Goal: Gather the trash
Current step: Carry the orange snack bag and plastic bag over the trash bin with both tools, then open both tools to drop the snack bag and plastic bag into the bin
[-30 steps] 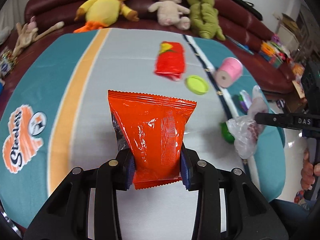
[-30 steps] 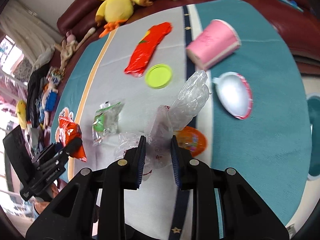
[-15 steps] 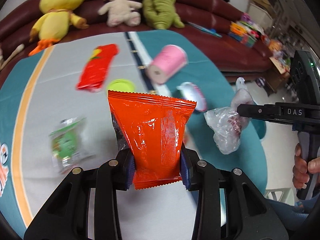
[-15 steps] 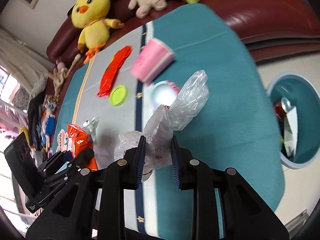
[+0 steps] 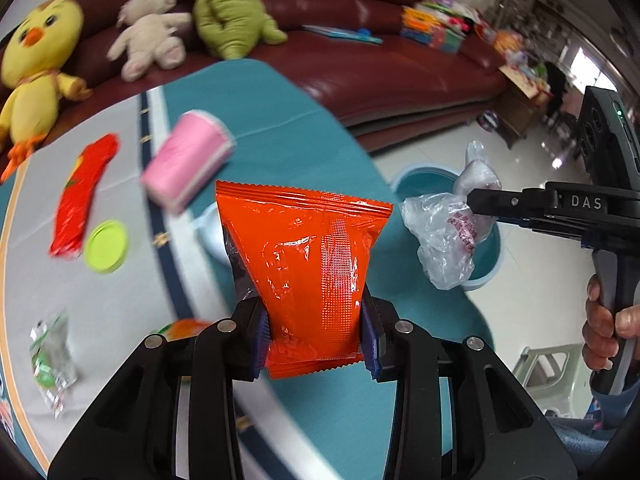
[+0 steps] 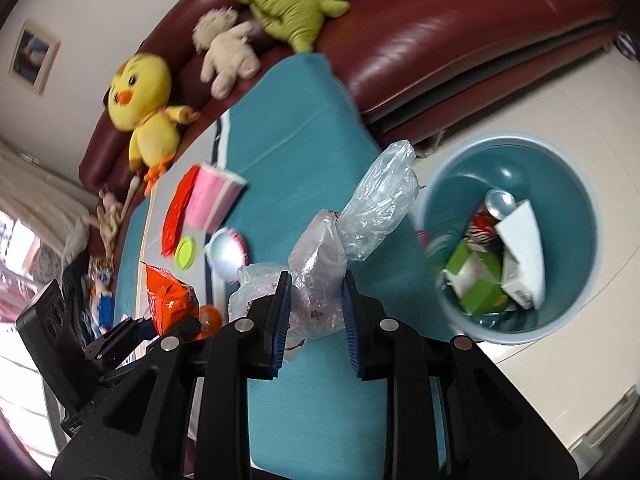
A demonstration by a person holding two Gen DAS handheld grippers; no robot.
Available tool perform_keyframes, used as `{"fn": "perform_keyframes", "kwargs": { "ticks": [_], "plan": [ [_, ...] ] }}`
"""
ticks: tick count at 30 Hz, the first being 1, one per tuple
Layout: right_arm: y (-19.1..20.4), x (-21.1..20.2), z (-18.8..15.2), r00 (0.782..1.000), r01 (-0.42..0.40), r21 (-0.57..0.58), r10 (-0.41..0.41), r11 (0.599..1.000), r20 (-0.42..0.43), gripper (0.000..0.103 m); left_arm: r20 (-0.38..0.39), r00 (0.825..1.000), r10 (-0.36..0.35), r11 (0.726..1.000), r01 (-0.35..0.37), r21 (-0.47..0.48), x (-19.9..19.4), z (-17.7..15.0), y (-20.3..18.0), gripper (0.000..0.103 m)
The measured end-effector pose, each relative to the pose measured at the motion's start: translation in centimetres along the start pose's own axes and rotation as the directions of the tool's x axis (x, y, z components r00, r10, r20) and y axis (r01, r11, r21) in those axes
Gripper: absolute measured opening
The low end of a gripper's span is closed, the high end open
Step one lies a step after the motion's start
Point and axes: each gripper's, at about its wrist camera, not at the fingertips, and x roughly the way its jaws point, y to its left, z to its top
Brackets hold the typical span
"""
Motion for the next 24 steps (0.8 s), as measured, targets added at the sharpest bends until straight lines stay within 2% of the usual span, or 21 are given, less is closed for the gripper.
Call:
{"fn": "perform_keyframes", "kwargs": {
  "ticks": [15,21,24],
  "plan": [
    [-10.5,-5.6,2.7,0.988,0.07,0.162,-0.091,0.984,0.125,0.024,-0.078,0.994,-0.071,0.988,0.081,0.135,6.1,5.1,-9.8,0.038],
    [-12.9,-4.4,3.2,0.99,0.087,0.185,-0.105,0.979,0.091,0.027,-0.127,0.989,-0.073,0.982,0.093,0.166,8.7,5.8,-11.9,0.038],
    [-13.8,-3.1,3.4,0.993,0.081,0.195,-0.095,0.977,0.063,0.036,-0.147,0.987,-0.067,0.982,0.092,0.167,9.7,6.1,-12.2,0.038]
  ]
}}
